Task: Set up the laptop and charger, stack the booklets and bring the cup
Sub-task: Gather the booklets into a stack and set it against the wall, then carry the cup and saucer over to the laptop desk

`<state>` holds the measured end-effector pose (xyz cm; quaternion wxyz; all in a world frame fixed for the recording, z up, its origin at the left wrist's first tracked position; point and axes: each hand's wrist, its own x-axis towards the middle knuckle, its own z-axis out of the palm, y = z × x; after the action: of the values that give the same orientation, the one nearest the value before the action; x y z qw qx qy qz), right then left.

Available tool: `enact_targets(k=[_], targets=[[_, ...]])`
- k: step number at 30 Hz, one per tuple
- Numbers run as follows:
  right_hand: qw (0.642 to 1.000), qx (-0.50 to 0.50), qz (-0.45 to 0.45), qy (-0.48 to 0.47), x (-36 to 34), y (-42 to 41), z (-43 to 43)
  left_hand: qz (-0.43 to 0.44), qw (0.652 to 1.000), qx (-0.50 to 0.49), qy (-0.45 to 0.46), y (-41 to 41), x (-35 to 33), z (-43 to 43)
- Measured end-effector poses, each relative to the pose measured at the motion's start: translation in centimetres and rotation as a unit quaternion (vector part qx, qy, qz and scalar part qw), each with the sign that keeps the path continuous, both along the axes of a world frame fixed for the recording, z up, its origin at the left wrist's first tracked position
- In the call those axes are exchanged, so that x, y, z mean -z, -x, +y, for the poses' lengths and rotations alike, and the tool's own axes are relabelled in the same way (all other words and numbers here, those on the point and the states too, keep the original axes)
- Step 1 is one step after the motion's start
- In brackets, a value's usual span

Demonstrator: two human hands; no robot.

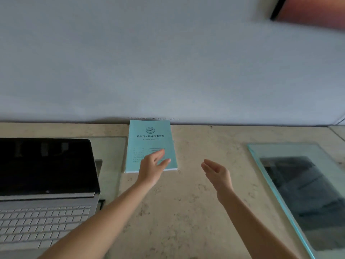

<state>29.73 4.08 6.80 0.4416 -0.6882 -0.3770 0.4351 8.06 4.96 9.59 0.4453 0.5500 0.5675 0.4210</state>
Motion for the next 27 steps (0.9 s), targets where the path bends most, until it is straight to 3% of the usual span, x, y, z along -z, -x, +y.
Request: enact_targets(k=[7,13,18,23,27], targets=[[0.994,0.089,-0.033,-0.051,-3.2,-9.8,-10.6,-0.011,0.993,0.116,0.021,-9.0,-2.5,-5.6],[0.975,0.208,-0.055,-0.050,-3.1,-17.5,-21.0,-0.034,0.966,0.245,0.077,-19.4,-1.0,-10.4],[0.946,0.321,-0.044,-0.032,-1.8,-23.3,-30.0,0.035,0.929,0.351,0.114,-26.7,1.8,-15.5],[0.916,0.400,-0.022,0.019,1.7,-26.2,-36.7,0.096,0.909,0.372,0.160,-31.1,5.1,-19.4],[0.913,0.390,0.077,0.091,5.0,-25.5,-39.1,0.120,0.911,0.343,0.196,-32.4,7.4,-20.6]])
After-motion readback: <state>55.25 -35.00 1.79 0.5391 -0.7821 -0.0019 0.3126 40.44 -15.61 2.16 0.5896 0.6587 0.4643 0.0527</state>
